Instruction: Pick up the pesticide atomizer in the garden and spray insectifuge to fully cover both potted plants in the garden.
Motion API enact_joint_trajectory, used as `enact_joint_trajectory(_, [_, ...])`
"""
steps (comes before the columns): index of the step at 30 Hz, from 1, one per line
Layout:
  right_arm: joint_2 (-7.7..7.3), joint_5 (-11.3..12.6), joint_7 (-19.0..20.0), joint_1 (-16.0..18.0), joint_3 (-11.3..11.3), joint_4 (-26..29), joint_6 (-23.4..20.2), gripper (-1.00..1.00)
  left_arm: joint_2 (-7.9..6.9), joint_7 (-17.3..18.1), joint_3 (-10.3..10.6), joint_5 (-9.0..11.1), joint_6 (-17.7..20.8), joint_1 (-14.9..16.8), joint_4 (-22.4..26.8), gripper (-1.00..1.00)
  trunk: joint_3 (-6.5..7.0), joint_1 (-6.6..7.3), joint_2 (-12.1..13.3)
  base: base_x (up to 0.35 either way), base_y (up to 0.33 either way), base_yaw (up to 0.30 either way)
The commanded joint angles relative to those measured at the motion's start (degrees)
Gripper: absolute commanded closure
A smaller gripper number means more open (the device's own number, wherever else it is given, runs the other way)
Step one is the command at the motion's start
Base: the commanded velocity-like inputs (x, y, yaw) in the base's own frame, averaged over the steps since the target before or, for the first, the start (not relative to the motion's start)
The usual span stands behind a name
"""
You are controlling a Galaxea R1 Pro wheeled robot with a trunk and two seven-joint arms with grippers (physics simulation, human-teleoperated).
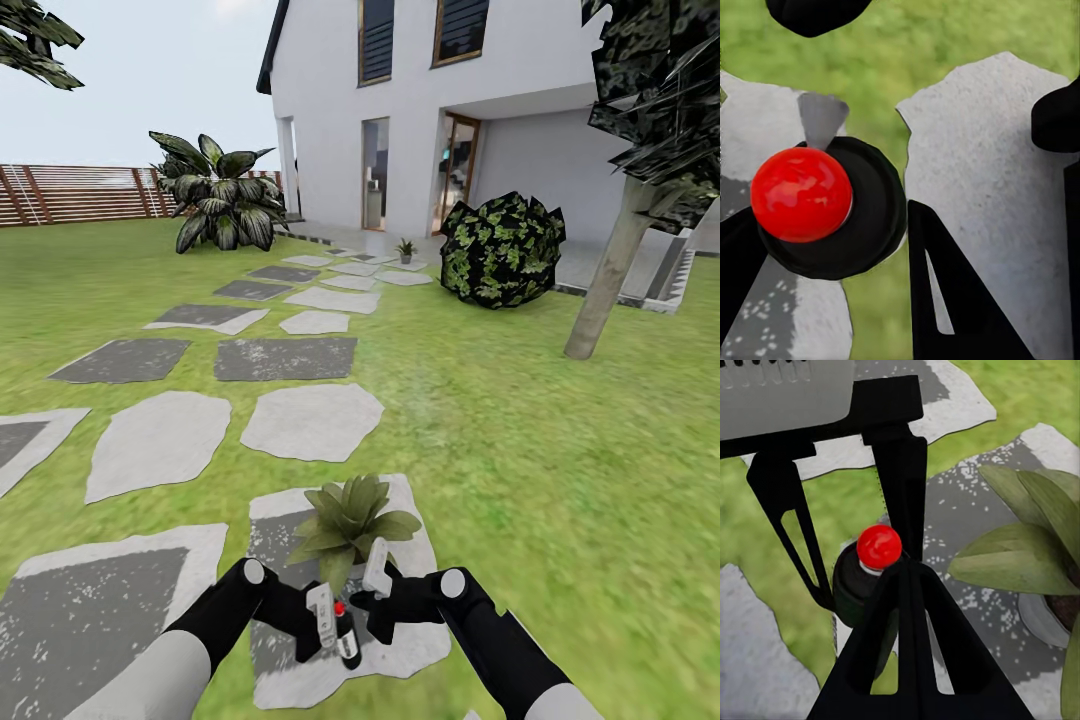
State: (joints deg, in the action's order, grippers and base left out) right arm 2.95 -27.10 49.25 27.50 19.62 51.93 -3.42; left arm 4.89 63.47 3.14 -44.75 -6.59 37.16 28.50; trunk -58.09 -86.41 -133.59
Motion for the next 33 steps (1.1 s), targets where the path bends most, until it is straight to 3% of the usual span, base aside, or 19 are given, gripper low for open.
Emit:
enact_joint_trajectory(1, [0.01,-0.1,0.2,0.0,0.0,0.1,-0.4,1.00,0.02,0.1,-0.1,-0.2,-0.7,0.0,0.1,1.00,-0.05,0.01,0.0,0.000,0.000,0.000])
enact_joint_trajectory(20, [0.03,-0.1,0.2,0.0,0.0,0.1,-0.4,1.00,0.20,0.1,-0.1,0.2,-0.9,0.1,0.1,1.00,-0.05,0.01,0.0,0.000,0.000,0.000])
enact_joint_trajectory(25, [-0.01,-0.1,0.2,0.0,0.0,0.1,-0.4,1.00,0.20,0.2,-0.1,2.7,-1.0,0.4,0.1,1.00,-0.05,0.01,0.0,0.000,0.000,0.000])
enact_joint_trajectory(33, [0.00,-0.1,0.2,0.0,0.0,0.1,-0.4,1.00,0.21,0.2,0.0,3.0,-1.1,0.4,0.1,1.00,-0.05,0.01,0.0,0.000,0.000,0.000])
